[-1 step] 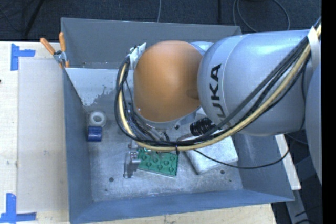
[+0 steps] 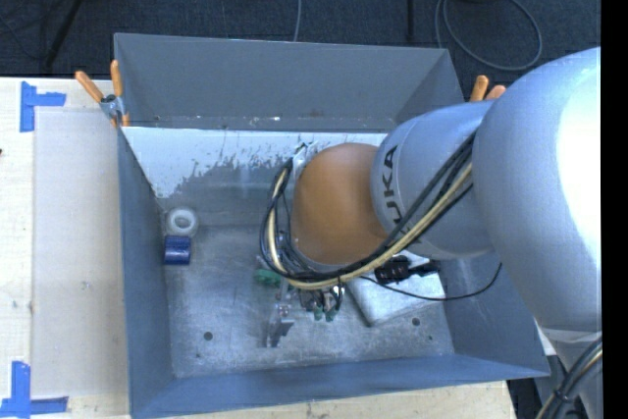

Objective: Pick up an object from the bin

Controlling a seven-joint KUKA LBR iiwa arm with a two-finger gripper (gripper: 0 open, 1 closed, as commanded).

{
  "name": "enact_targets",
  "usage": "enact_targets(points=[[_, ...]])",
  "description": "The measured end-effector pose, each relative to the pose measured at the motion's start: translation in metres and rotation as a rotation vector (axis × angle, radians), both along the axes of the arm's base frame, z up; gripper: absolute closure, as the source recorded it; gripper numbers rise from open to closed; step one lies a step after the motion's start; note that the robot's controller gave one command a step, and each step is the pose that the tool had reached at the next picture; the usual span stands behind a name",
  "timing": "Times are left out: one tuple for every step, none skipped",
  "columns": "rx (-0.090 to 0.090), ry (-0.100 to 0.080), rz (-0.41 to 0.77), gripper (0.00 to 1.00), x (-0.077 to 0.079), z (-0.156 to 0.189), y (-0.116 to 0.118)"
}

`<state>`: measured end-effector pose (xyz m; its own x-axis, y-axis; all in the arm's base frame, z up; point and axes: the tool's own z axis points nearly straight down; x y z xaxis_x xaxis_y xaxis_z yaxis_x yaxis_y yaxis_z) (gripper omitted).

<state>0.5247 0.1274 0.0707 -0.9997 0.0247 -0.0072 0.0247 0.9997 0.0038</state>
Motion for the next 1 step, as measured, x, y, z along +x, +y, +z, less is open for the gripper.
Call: enact_targets(points=[[-0.006, 0.003, 0.13, 0.0, 0.0406, 0.0301, -0.069]])
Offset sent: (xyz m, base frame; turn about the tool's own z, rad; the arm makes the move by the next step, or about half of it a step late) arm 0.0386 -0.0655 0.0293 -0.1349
